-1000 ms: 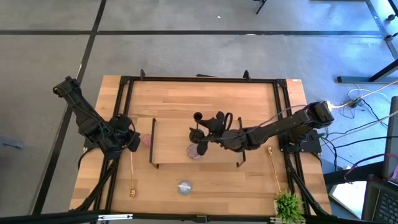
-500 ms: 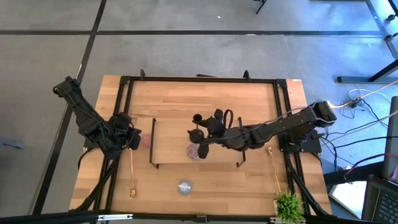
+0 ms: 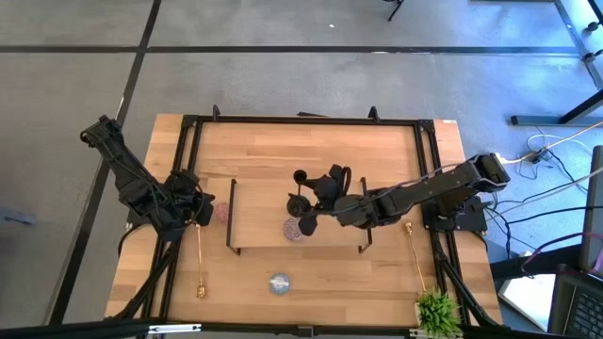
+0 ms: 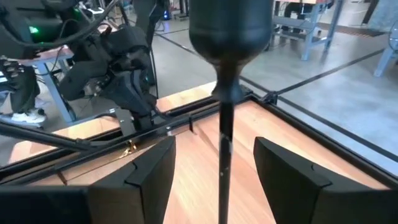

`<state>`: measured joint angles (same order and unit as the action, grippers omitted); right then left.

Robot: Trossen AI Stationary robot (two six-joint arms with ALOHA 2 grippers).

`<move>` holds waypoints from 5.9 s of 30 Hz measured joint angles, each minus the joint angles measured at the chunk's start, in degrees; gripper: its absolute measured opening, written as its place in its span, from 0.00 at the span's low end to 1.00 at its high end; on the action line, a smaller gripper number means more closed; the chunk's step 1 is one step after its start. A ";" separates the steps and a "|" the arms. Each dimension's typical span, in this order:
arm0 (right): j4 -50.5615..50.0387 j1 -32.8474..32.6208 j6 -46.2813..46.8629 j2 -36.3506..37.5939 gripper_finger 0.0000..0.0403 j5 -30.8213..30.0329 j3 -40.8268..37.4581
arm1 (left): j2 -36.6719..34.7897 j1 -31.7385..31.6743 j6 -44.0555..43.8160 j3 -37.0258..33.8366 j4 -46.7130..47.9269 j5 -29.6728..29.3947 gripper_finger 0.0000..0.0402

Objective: Pick & Place candle stick holders
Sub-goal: Adjust the red scented candle on the shelf, then put the gold candle holder on the shelf

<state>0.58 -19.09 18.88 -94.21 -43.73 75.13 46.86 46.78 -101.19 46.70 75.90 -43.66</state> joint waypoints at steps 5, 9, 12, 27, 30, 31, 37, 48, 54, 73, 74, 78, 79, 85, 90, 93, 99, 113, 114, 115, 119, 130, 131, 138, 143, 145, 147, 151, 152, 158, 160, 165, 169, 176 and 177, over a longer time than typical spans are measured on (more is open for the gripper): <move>-2.84 -0.02 0.31 0.00 0.55 -1.31 0.00 | 0.00 0.00 0.00 0.00 -0.02 0.00 0.00; -7.88 -0.48 4.02 1.00 0.55 -1.76 -0.02 | -0.01 0.00 0.00 0.00 0.09 0.00 0.00; -10.39 -1.04 5.41 2.77 0.55 -2.37 -0.02 | -0.01 0.00 0.60 0.00 0.21 0.00 0.00; -36.24 -6.58 22.37 13.82 0.55 15.34 0.02 | -0.01 -0.69 17.94 0.00 -14.86 -2.24 0.00; -40.35 -7.98 26.15 15.39 0.55 17.26 0.02 | -0.01 -3.12 27.32 0.02 -23.50 -0.83 0.00; -41.27 -8.46 27.14 15.63 0.55 17.66 0.02 | -0.01 -4.14 30.69 0.02 -26.58 0.28 0.00; -42.23 -10.15 27.84 15.74 0.55 23.11 0.02 | 2.56 -13.17 50.00 0.09 -42.80 11.54 0.00; -42.89 -10.34 28.39 15.74 0.55 27.08 0.02 | 21.27 -25.76 57.46 1.39 -57.08 25.00 0.00; -42.83 -11.13 27.32 15.96 0.55 27.44 0.02 | 27.66 -26.23 57.51 9.11 -59.09 24.29 0.00; -45.11 -12.63 23.74 17.53 0.55 21.37 0.02 | 38.88 -17.33 53.91 31.50 -26.86 19.37 0.00; -44.85 -12.63 23.72 17.54 0.55 20.85 0.02 | 38.99 -17.18 53.84 31.22 -26.88 18.80 0.00; -43.87 -12.63 23.51 17.54 0.55 18.71 0.02 | 40.41 -17.58 53.90 30.49 -27.14 17.46 0.00; -43.60 -12.63 23.51 17.53 0.55 18.18 0.02 | 40.98 -17.93 53.95 30.49 -27.26 17.50 0.00; -42.58 -12.63 23.51 17.53 0.55 16.71 0.02 | 43.82 -19.63 54.89 30.48 -27.56 19.09 0.00; -42.53 -12.88 23.62 17.53 0.55 16.73 0.02 | 44.06 -20.03 55.03 30.40 -28.14 19.01 0.00; -42.41 -12.92 23.71 17.53 0.55 16.75 0.02 | 44.06 -20.20 55.63 30.40 -28.30 18.49 0.00; -42.37 -12.90 23.72 17.53 0.55 16.47 0.02 | 44.06 -21.43 57.09 30.40 -29.85 19.19 0.00; -42.34 -12.90 23.73 17.51 0.55 16.31 0.02 | 44.06 -22.69 59.52 30.40 -31.12 20.78 0.00; -42.34 -12.90 23.73 17.51 0.55 16.31 0.02 | 44.06 -22.76 59.52 30.40 -31.12 20.74 0.00; -42.34 -12.90 23.73 17.51 0.55 16.31 0.02 | 44.06 -22.95 59.54 30.40 -31.15 20.74 0.00; -42.34 -12.90 23.73 17.51 0.55 16.31 0.02 | 44.06 -23.34 59.56 30.40 -31.15 20.76 0.00; -42.28 -12.90 23.73 17.51 0.55 16.31 0.02 | 44.06 -23.69 60.43 30.40 -32.83 21.27 0.00; -42.26 -12.90 23.73 17.51 0.55 16.31 0.02 | 44.06 -23.69 60.43 30.40 -32.83 21.25 0.00; -41.86 -12.90 23.75 17.51 0.55 16.31 0.02 | 43.73 -23.45 59.49 30.40 -31.37 21.11 0.00; -41.28 -12.90 23.75 17.51 0.55 16.31 0.02 | 40.71 -23.12 56.93 31.29 -27.82 16.52 0.00; -41.15 -12.90 23.73 17.51 0.55 16.31 0.02 | 38.67 -23.15 56.26 31.41 -27.80 14.49 0.00; -40.73 -12.90 23.53 17.51 0.55 16.31 0.02 | 36.55 -23.17 55.39 31.45 -27.78 12.66 0.00; -39.76 -12.90 22.60 17.51 0.55 16.29 0.02 | 32.43 -23.17 53.69 31.45 -27.74 11.62 0.00; -39.57 -12.90 22.41 17.51 0.55 16.28 0.02 | 31.47 -23.17 53.12 31.46 -27.74 11.85 0.00; -39.48 -12.90 22.23 17.51 0.55 16.27 0.02 | 26.16 -23.17 50.74 31.47 -22.80 15.56 0.00; -39.30 -12.90 22.24 17.49 0.55 16.27 0.02 | 24.69 -23.04 49.02 31.47 -19.25 17.58 0.00; -39.33 -12.90 22.22 17.49 0.55 16.24 0.02 | 22.43 -21.74 44.22 31.47 -11.03 23.75 0.00; -39.33 -12.90 22.22 17.49 0.55 16.07 0.02 | 22.14 -19.45 40.23 31.47 -5.14 27.20 0.00; -39.33 -12.87 22.01 17.49 0.55 15.20 0.02 | 22.40 -14.12 33.77 31.47 -0.14 31.49 0.00; -39.33 -12.89 21.81 17.49 0.55 15.20 0.02 | 22.40 -13.18 32.51 31.47 0.14 31.82 0.00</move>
<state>-38.74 -31.98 40.69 -76.73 -28.53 75.16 69.25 33.61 -68.67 78.17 76.04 -11.84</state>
